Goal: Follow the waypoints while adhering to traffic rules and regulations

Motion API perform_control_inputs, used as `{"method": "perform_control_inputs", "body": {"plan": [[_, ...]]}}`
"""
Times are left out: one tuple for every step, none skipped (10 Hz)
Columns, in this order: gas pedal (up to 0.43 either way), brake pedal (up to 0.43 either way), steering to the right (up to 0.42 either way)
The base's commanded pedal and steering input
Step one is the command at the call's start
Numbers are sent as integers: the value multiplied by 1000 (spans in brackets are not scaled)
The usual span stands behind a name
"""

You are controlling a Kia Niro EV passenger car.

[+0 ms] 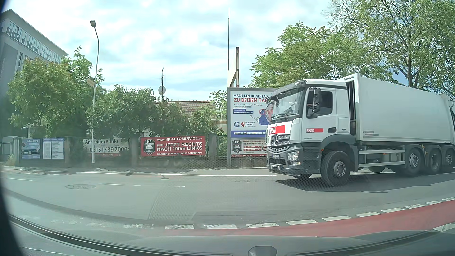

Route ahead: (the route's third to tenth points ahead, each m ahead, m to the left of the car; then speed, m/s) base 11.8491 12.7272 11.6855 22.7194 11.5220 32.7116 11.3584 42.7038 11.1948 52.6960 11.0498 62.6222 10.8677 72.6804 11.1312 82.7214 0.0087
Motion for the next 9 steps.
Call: {"method": "perform_control_inputs", "body": {"plan": [[0,287,-101],[0,287,-101],[0,287,-101],[0,287,-101],[0,287,-101],[0,287,-101],[0,287,-101],[0,287,-101],[0,287,-101]]}}
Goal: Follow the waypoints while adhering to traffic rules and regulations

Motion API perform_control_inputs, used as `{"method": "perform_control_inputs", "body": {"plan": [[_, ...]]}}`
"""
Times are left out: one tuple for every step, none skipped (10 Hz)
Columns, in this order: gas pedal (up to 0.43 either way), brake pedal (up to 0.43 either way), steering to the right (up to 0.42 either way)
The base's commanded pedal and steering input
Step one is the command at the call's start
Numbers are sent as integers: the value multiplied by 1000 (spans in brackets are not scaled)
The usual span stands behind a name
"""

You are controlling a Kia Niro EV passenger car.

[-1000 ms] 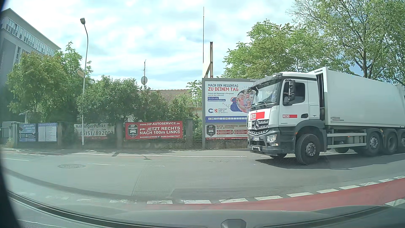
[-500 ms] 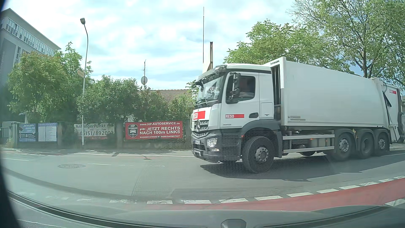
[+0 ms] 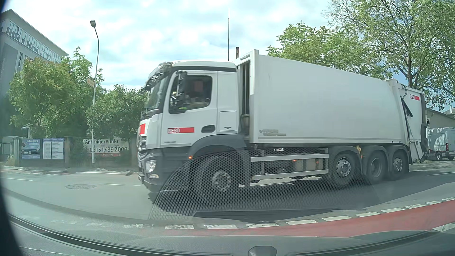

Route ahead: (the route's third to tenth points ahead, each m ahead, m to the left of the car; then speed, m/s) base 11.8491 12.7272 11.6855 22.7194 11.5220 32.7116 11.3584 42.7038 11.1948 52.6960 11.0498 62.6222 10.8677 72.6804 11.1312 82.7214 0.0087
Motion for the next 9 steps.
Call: {"method": "perform_control_inputs", "body": {"plan": [[0,287,-101],[0,287,-101],[0,287,-101],[0,287,-101],[0,287,-101],[0,287,-101],[0,287,-101],[0,287,-101],[0,287,-101]]}}
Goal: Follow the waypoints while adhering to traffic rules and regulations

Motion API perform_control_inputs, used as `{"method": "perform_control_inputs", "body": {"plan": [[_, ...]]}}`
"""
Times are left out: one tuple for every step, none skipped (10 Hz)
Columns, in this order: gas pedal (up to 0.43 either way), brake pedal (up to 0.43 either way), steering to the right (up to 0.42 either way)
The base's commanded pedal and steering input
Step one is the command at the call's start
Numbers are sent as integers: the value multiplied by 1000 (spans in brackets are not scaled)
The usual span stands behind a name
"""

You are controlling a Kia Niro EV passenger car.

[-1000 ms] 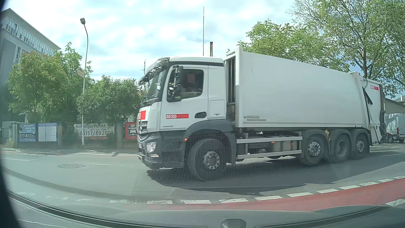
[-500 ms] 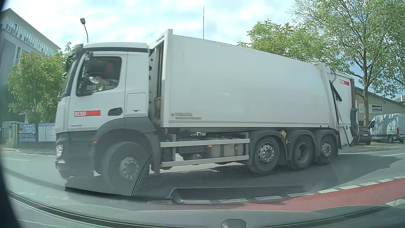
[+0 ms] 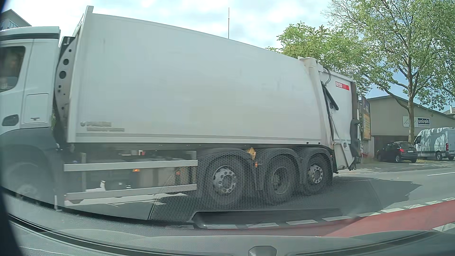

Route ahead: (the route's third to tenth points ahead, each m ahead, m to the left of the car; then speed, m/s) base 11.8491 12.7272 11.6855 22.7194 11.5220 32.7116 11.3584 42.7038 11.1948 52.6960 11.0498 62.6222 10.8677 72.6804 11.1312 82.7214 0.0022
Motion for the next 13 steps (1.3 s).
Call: {"method": "perform_control_inputs", "body": {"plan": [[0,287,-101],[0,287,-101],[0,287,-101],[0,287,-101],[0,287,-101],[0,287,-101],[0,287,-101],[0,287,-101],[0,287,-101],[0,287,-101],[0,287,-101],[0,287,-101],[0,287,-101]]}}
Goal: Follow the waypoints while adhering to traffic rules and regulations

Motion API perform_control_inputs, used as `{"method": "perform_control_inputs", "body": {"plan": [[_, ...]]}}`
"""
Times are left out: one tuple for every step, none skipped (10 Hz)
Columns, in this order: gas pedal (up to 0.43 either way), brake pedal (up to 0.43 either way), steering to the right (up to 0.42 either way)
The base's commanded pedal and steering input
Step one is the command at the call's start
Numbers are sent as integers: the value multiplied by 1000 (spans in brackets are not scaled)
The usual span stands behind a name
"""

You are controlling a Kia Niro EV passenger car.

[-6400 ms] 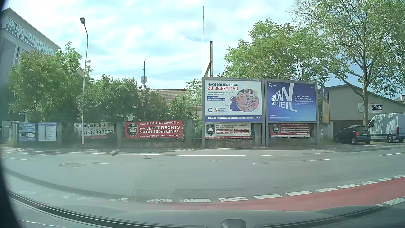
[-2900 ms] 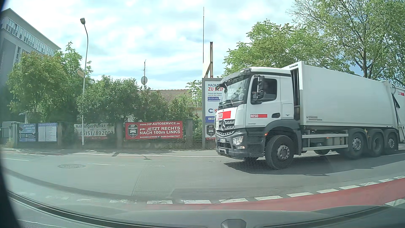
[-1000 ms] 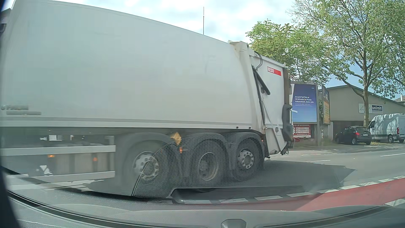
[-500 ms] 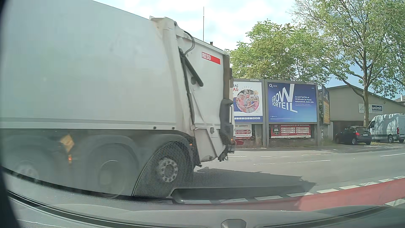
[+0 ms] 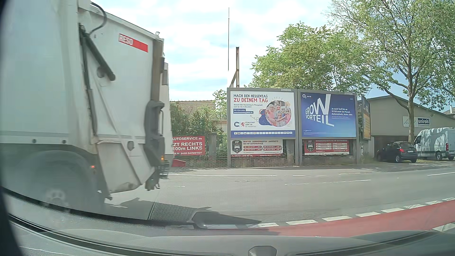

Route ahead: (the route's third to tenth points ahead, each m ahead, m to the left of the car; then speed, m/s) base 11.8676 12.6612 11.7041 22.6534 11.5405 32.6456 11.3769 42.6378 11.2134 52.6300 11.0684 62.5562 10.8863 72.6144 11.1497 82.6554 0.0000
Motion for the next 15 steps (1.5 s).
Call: {"method": "perform_control_inputs", "body": {"plan": [[0,287,-101],[0,287,-101],[0,287,-101],[0,287,-101],[0,287,-101],[0,287,-101],[0,287,-101],[0,287,-101],[0,287,-101],[0,287,-101],[0,280,-101],[0,280,-101],[0,274,-101],[0,268,-101],[0,256,-101]]}}
